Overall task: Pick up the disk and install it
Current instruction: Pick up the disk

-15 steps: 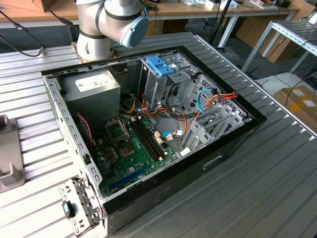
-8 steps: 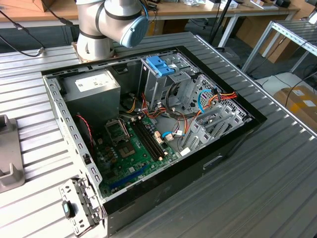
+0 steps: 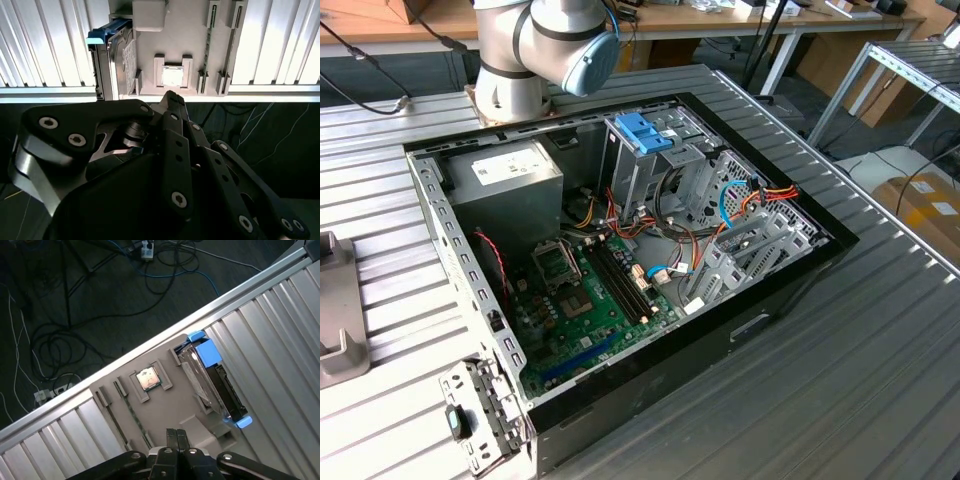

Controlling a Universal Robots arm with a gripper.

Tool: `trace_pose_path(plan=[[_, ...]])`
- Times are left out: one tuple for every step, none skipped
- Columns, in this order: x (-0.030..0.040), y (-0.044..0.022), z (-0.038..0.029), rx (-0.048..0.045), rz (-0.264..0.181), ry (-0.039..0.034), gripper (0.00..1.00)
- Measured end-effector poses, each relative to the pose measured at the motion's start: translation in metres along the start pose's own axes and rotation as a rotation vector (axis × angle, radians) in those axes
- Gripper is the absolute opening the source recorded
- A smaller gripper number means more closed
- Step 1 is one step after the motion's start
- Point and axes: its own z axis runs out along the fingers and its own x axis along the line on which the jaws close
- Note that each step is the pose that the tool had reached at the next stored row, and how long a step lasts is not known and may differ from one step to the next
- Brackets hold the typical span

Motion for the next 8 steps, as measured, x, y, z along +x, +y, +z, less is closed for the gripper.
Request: trace_pose_path(plan=[[0.0,0.0,0.0,-0.0001,-0.005,0.0002,0.1],[0.0,0.0,0.0,-0.0002,-0.01,0.0005,0.1],[0.0,0.0,0.0,-0.0004,-0.017,0.0008,0.1],[0.0,0.0,0.0,-0.0005,-0.021,0.0009,0.1],[0.0,0.0,0.0,-0.0009,-0.033,0.0015,0.1],[0.0,0.0,0.0,-0.0009,-0.037,0.0017,0.1],[0.0,0.0,0.0,-0.0011,-0.041,0.0018,0.1],[0.0,0.0,0.0,-0.0012,-0.045,0.002,0.1]])
